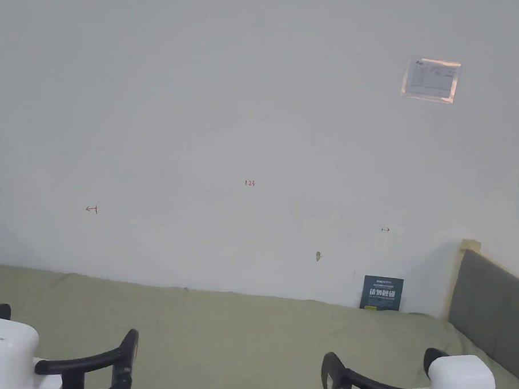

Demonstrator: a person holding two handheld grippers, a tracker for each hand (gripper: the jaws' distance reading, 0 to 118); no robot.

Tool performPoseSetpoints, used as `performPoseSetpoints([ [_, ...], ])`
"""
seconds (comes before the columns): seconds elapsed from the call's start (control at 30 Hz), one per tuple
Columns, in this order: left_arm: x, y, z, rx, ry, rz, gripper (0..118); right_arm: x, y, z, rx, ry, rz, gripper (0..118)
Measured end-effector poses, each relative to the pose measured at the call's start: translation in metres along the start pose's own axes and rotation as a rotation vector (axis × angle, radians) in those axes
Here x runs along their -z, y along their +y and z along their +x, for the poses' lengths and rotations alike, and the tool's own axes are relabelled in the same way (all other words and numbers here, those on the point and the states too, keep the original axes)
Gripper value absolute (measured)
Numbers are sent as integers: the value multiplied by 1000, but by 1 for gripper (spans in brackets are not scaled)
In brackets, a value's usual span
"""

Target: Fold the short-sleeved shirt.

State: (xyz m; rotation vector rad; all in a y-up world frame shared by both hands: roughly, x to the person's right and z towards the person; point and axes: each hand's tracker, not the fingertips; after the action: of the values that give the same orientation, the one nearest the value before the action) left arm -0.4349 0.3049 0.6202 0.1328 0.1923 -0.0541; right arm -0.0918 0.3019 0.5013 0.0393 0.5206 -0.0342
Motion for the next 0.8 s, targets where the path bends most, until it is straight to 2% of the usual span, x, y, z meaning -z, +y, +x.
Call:
performPoseSetpoints([
  [0.07,-1,0,1,-6,4,-4,118,2,5,-4,76,-97,-38,118],
  [0.13,-1,-1,0,-9,9,-2,118,4,9,-7,89,-184,-79,118],
  [0.2,-3,-2,2,-13,8,-7,118,6,12,-7,72,-203,-87,118],
  [0.27,-2,-3,2,-11,7,-11,118,4,12,-7,91,-229,-59,118],
  [0.53,0,-3,3,-7,15,-28,118,2,9,-6,143,-136,-106,118],
  [0.7,2,-5,5,-7,8,-43,118,2,9,-18,100,-167,-113,118],
  [0.8,2,-6,6,-2,12,-40,118,1,10,-16,109,-181,-87,118],
])
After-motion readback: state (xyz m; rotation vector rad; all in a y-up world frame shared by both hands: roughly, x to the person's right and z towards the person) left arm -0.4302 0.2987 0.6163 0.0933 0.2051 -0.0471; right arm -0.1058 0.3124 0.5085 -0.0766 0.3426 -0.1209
